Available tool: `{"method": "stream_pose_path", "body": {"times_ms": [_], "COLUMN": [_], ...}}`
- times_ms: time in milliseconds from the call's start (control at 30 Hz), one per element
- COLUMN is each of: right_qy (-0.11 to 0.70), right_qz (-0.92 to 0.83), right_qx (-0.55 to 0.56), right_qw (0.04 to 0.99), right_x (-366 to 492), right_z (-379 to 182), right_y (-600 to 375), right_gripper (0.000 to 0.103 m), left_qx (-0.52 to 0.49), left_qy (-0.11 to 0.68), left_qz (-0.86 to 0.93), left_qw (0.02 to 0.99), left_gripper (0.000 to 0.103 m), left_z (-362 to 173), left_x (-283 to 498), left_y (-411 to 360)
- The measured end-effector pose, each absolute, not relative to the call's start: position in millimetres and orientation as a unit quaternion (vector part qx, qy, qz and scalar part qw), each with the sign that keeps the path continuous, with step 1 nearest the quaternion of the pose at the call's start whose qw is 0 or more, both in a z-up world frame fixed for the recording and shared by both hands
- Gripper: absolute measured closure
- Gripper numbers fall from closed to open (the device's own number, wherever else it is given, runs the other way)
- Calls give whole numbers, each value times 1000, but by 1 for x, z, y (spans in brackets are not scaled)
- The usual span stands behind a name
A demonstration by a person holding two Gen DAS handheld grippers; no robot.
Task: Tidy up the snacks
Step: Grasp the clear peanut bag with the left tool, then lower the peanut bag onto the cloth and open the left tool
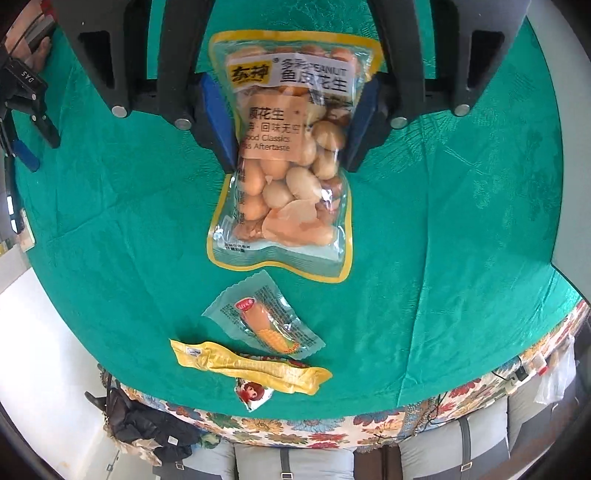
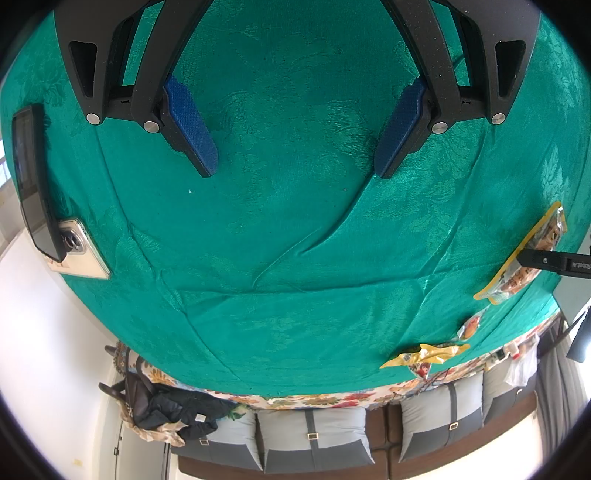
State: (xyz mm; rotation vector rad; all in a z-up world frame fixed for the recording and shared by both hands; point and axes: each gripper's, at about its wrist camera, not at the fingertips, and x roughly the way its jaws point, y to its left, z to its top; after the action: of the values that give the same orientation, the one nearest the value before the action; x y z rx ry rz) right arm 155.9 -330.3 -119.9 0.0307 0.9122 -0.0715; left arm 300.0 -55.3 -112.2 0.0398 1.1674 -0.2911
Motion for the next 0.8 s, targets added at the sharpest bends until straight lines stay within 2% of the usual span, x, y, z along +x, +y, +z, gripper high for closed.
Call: {"method": "stream_pose_path", "body": {"times_ms": [367,400,500,567,633,800], "right_qy": [440,440,440,440,440,440], "right_qz": [-34,-34,-34,-34,-34,-34], "right_qx": [15,15,15,15,15,15], "right_qw": [897,897,897,897,897,897], "right_x": [154,154,154,154,154,154], "right_z": [-120,-120,-120,-120,-120,-120], "right_y": [-331,-331,-331,-331,-331,-331], "right_gripper": [14,14,14,14,14,14], "left_qx": [-67,-66,-52,-23,2,-10], "left_qy": [509,503,496,485,470,454], "left_qz": [9,11,13,16,15,10], "left_qw": [858,862,866,874,883,891], "left_gripper": [45,41,18,13,0,0], "left_z": [-117,-119,-126,-130,-134,-137], "left_x": [197,194,194,197,198,197], "left_y": [42,46,52,48,42,44]}}
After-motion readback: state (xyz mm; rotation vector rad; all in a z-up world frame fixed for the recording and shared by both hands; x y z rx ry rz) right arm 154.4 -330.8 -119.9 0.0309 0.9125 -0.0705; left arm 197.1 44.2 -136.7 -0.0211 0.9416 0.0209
